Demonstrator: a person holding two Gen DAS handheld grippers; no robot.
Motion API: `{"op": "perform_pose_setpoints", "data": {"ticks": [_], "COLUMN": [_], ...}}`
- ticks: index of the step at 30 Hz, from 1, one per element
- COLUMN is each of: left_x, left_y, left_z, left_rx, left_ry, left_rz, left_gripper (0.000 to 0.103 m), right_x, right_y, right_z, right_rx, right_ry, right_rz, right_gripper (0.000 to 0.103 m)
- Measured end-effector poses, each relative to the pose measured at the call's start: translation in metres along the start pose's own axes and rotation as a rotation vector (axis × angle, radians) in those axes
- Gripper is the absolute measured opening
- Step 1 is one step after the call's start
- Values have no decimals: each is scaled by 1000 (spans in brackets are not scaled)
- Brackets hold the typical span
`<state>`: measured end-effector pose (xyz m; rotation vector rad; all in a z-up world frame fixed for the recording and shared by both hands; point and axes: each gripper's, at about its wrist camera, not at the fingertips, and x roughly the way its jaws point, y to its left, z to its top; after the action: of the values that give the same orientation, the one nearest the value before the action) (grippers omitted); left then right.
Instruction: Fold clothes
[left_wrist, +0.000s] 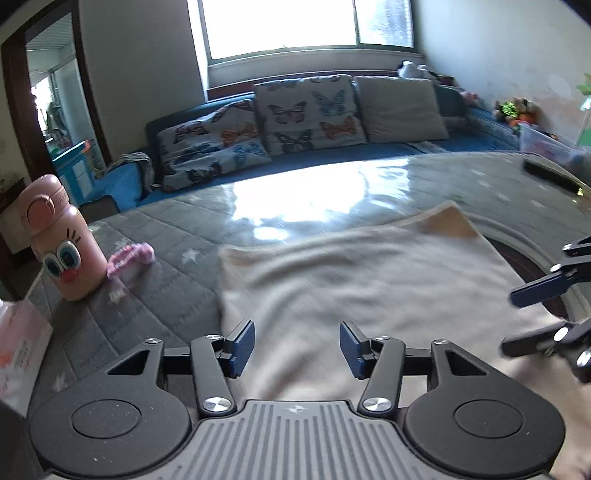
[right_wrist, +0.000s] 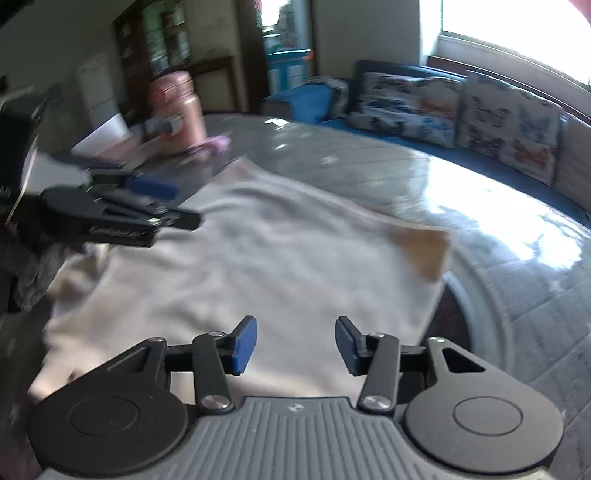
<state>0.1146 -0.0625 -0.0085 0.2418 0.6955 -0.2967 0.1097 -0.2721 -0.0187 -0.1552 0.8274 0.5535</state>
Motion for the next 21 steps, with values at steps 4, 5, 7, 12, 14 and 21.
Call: {"op": "perform_pose_setpoints", "data": {"ticks": [4,5,7,12,14,21], "left_x": [-21,-26,-37,-55,-61,-72], "left_y": [-13,-17,-23,-41,-48,-57], "left_z": [-18,-22,-32,-53,-63,-82], "left_rx": [17,23,40,99,113,145], "left_ry": [10,10,10,6,2,-19], "left_rz": [-15,-17,-24,-50,-65,-48], "left_gripper": [59,60,61,64,64,65], "right_x": [-5,-7,-11,-28,-35,-49], "right_y": [32,39,53,77,82,82], "right_z": [-17,-21,-29,-48,-52,-64], "right_rx": [-68,-83,-114,-179,-186,-136], "right_ry": [29,31,34,18,8,2], "right_rz": [31,35,44,35,20,13], "right_gripper": [52,52,54,55,55,57]}}
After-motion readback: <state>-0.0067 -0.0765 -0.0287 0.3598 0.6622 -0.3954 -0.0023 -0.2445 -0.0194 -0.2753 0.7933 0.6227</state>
